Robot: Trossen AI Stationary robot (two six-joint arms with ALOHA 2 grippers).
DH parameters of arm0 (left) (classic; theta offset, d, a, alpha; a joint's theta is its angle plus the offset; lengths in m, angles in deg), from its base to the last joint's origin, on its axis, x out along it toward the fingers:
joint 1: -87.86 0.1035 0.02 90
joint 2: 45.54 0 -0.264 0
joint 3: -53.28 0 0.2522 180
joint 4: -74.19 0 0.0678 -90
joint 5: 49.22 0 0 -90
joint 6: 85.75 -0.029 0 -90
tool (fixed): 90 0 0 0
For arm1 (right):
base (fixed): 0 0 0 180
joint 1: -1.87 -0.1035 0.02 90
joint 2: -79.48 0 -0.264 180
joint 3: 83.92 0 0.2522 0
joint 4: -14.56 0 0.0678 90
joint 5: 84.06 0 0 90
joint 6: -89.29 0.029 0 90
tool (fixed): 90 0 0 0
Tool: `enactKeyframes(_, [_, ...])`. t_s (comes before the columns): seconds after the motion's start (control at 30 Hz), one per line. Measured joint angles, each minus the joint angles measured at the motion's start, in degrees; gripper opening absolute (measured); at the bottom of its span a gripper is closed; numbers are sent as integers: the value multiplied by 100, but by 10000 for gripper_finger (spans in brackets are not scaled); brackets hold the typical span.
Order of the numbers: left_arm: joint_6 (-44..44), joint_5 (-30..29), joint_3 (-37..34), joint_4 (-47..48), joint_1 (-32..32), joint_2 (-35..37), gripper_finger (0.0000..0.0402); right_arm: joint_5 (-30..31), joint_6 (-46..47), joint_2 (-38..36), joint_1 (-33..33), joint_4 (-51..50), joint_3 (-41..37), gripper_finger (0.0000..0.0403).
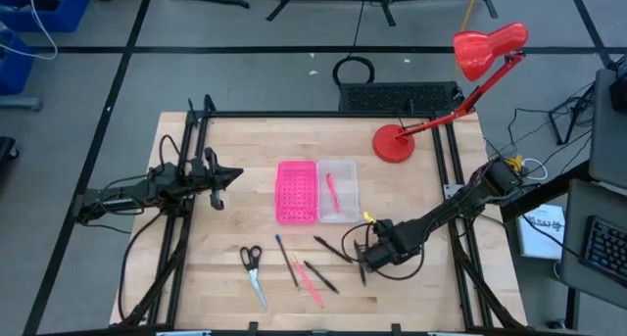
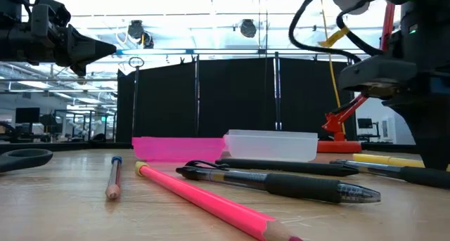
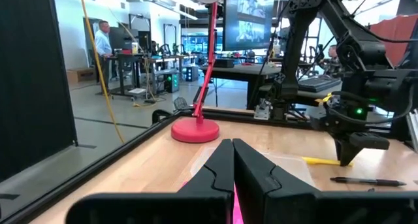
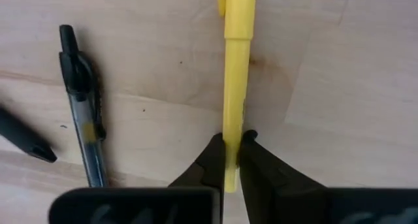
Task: Pick & place school supplies into a supply box
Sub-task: Put the yellow pen into the supply box
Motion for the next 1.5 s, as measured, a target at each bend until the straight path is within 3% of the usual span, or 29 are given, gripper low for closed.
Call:
enactKeyframes(0.2, [-1, 0, 0, -4, -1, -1, 8, 518, 302, -547, -125, -304, -37, 17])
enactKeyframes(0.47, [-2, -1, 0, 0, 0, 0, 8, 687, 402, -1018, -236, -621, 196, 17])
enactKeyframes(0.83, [26, -2, 0, 124, 0, -2, 8, 550, 280, -1046, -192, -2632, 2136, 17])
enactKeyframes(1.0, [116, -2, 0, 123, 0, 0, 8, 565, 122, -1046, -44, -2873, 2704, 17])
enactKeyframes(1.23, [272, -2, 0, 123, 0, -1, 8, 737, -434, -1050, 581, -2873, 2874, 17])
enactKeyframes(1.5, [373, -2, 0, 158, -1, -2, 8, 873, -2150, -852, 1898, -2001, 2879, 17])
